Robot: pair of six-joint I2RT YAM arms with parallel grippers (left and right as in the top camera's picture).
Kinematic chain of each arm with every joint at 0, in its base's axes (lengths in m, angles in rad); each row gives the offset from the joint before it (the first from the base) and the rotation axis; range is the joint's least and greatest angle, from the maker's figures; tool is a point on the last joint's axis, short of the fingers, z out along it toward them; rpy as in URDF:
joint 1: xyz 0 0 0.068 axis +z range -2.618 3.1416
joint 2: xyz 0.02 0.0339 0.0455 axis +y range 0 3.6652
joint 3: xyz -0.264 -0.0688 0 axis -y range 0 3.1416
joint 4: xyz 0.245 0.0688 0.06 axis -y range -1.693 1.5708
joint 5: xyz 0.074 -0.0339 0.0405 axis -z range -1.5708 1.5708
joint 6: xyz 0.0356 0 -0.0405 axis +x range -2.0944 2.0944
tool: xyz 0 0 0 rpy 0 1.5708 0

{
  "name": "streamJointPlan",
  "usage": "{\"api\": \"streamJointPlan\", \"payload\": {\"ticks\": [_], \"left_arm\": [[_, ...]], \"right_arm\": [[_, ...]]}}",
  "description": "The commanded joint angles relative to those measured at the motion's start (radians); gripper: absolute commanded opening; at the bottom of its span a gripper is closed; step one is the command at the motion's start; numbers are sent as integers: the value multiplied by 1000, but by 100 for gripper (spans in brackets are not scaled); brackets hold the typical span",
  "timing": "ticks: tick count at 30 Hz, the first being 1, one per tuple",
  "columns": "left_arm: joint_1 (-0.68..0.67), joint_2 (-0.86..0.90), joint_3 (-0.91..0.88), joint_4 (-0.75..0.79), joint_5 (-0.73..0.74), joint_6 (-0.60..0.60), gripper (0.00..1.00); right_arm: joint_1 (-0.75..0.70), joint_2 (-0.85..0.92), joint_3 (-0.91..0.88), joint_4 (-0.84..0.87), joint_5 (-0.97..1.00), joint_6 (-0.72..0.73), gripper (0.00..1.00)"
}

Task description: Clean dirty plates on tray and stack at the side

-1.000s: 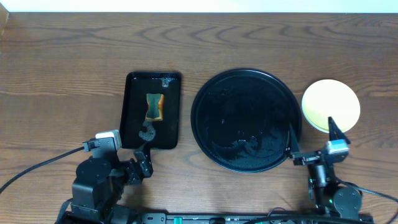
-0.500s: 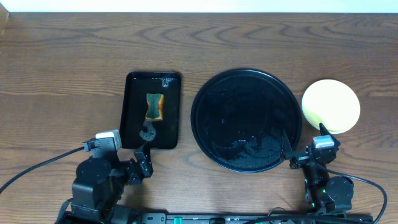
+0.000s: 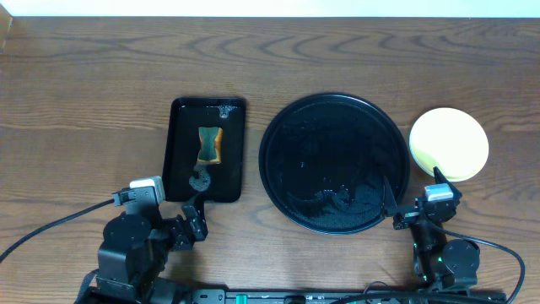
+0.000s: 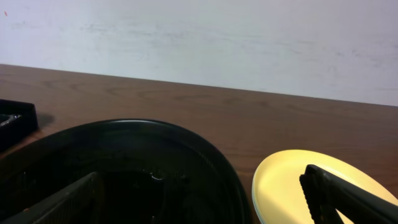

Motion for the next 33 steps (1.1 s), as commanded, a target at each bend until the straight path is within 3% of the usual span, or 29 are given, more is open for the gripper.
{"api": "streamJointPlan", "payload": {"ticks": [1, 9, 14, 20, 33], "left_arm": [[-2, -2, -6, 1, -2, 6, 92], [-1, -3, -7, -7, -29, 53, 92], [79, -18, -53, 13, -23, 110, 92], [184, -127, -256, 232, 80, 236, 92], [261, -394, -654, 747, 57, 203, 92]], "right_arm": [[10, -6, -1, -5, 10, -12, 99], [10, -6, -1, -5, 10, -12, 99], [10, -6, -1, -5, 10, -12, 99], [10, -6, -1, -5, 10, -12, 99], [10, -6, -1, -4, 10, -12, 99]]}}
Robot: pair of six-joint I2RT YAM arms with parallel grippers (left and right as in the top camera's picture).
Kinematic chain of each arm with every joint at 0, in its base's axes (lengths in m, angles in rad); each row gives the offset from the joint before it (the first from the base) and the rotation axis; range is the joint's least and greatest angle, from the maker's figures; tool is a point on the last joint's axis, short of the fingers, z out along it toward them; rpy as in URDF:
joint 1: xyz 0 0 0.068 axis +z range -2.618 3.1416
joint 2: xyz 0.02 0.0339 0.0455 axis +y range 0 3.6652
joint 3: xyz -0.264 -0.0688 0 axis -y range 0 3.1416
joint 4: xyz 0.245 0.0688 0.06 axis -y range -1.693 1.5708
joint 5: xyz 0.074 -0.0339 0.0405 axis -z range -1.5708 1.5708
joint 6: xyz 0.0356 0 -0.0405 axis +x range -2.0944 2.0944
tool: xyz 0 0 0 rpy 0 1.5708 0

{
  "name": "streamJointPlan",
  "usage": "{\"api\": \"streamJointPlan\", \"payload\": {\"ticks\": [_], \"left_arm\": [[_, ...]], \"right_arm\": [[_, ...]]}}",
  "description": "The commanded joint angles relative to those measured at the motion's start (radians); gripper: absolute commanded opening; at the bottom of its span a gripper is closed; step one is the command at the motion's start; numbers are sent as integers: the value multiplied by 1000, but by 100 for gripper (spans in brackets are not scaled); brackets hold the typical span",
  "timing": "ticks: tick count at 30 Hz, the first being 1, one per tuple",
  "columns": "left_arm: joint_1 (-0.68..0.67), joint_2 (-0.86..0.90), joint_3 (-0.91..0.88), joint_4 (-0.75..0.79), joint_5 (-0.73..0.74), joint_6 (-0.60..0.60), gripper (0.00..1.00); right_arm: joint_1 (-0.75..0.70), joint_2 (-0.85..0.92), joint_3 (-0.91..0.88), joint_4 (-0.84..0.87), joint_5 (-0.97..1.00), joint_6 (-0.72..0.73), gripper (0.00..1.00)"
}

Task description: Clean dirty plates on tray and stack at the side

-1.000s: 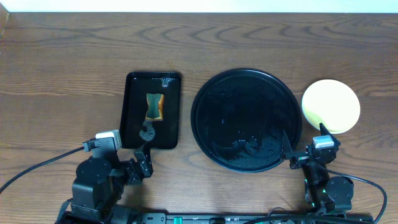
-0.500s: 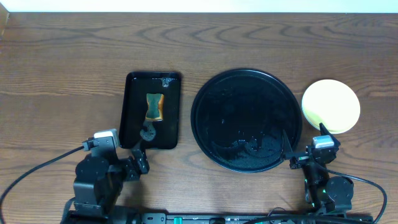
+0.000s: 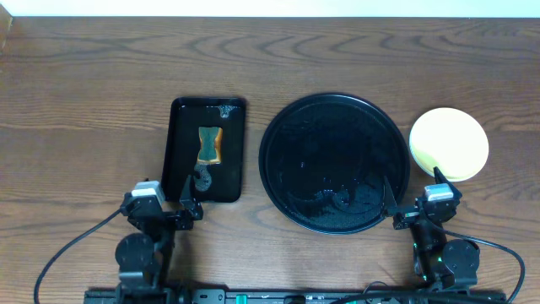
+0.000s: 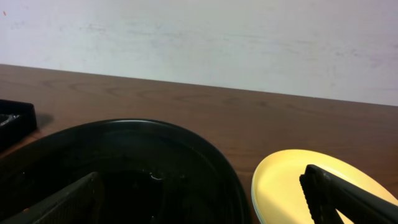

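Note:
A yellow plate [image 3: 449, 143] lies on the table to the right of the round black tray [image 3: 335, 162]; in the right wrist view the yellow plate [image 4: 292, 186] shows layered rims, like a short stack. The round black tray [image 4: 124, 168] holds only wet streaks. My right gripper [image 3: 413, 185] stands open, with one finger over the tray's near-right rim and the other over the plate's near edge. My left gripper [image 3: 165, 192] looks open at the near-left corner of the rectangular tray, holding nothing.
The rectangular black tray [image 3: 179, 152] left of the round one holds a yellow-green sponge [image 3: 208, 145] and a small grey lump [image 3: 200, 179]. Both arm bases and their cables sit along the table's near edge.
The left arm has pulled in from a spread, tilted pose at the lower left. Its gripper was off the rectangular tray's near edge and is now by the near-left corner. The right arm, plate and trays are unchanged.

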Motion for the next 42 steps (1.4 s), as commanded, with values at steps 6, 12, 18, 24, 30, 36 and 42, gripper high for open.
{"api": "streamJointPlan", "payload": {"ticks": [6, 12, 18, 24, 30, 36, 42], "left_arm": [[10, -23, -120, 198, -54, -14, 92], [10, -23, -120, 128, -49, -14, 92], [10, -22, -120, 128, -49, -14, 92], [10, -21, -120, 128, -49, -14, 92], [10, -21, -120, 128, -49, -14, 92], [10, -21, -120, 128, -49, -14, 92], [10, -21, -120, 128, -49, -14, 92]], "right_arm": [[8, -6, -1, -4, 5, -11, 99], [8, -6, -1, -4, 5, -11, 99], [8, -6, -1, -4, 5, -11, 99], [8, -6, -1, -4, 5, -11, 99], [8, -6, -1, -4, 5, -11, 99], [8, -6, -1, -4, 5, -11, 99], [8, -6, -1, -4, 5, -11, 99]]}}
